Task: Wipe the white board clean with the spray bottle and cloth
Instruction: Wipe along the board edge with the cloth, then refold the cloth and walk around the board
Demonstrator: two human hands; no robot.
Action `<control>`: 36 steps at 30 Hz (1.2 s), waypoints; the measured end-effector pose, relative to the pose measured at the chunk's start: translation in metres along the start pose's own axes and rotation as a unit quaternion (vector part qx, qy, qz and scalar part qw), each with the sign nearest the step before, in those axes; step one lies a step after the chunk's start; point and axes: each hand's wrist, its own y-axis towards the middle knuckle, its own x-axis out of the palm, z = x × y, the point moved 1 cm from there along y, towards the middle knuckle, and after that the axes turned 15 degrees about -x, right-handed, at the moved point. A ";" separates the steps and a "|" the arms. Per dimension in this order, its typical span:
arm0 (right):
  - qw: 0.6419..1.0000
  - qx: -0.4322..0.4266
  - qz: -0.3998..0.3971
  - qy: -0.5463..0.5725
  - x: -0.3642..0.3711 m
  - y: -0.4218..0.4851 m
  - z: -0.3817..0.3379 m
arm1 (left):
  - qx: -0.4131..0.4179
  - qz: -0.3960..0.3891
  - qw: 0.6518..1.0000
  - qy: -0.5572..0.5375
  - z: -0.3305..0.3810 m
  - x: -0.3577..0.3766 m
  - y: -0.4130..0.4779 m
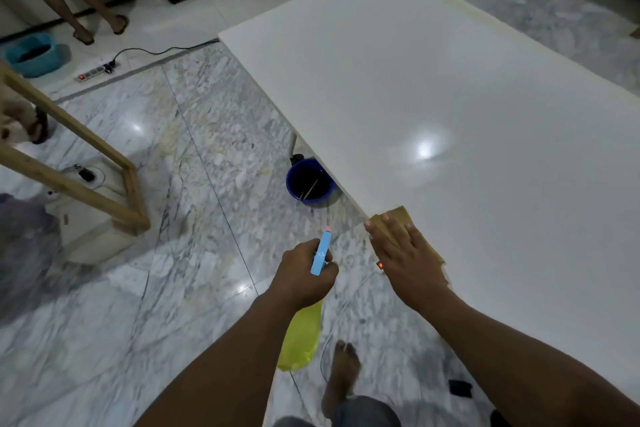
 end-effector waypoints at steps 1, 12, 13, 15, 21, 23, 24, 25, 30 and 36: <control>1.000 0.001 0.006 -0.001 -0.001 -0.016 -0.003 | 0.007 0.001 1.000 0.010 -0.001 0.009 -0.012; 0.999 0.006 -0.012 -0.036 0.002 -0.261 -0.054 | 0.052 -0.007 0.998 0.035 -0.048 0.142 -0.196; 0.999 0.008 -0.009 -0.036 0.002 -0.289 -0.059 | 0.047 -0.015 0.998 0.041 -0.053 0.156 -0.216; 0.999 0.008 -0.008 -0.034 0.002 -0.339 -0.069 | 0.040 -0.038 0.997 0.051 -0.058 0.180 -0.247; 0.999 0.021 -0.028 0.005 0.011 -0.470 -0.094 | 0.063 -0.067 0.994 0.062 -0.050 0.241 -0.311; 0.998 0.028 -0.048 0.016 0.010 -0.506 -0.103 | 0.070 -0.068 0.993 0.062 -0.047 0.262 -0.334; 0.998 0.034 -0.056 0.021 0.008 -0.519 -0.107 | 0.073 -0.067 0.993 0.063 -0.046 0.270 -0.342; 0.997 0.038 -0.060 0.028 0.006 -0.534 -0.110 | 0.077 -0.064 0.993 0.064 -0.044 0.280 -0.352; 0.967 0.114 -0.008 0.226 0.002 -0.599 -0.123 | 0.089 -0.059 0.992 0.073 -0.036 0.332 -0.404; 0.305 0.538 0.266 0.739 -0.082 -0.663 -0.128 | 0.132 -0.097 0.981 0.104 0.001 0.371 -0.459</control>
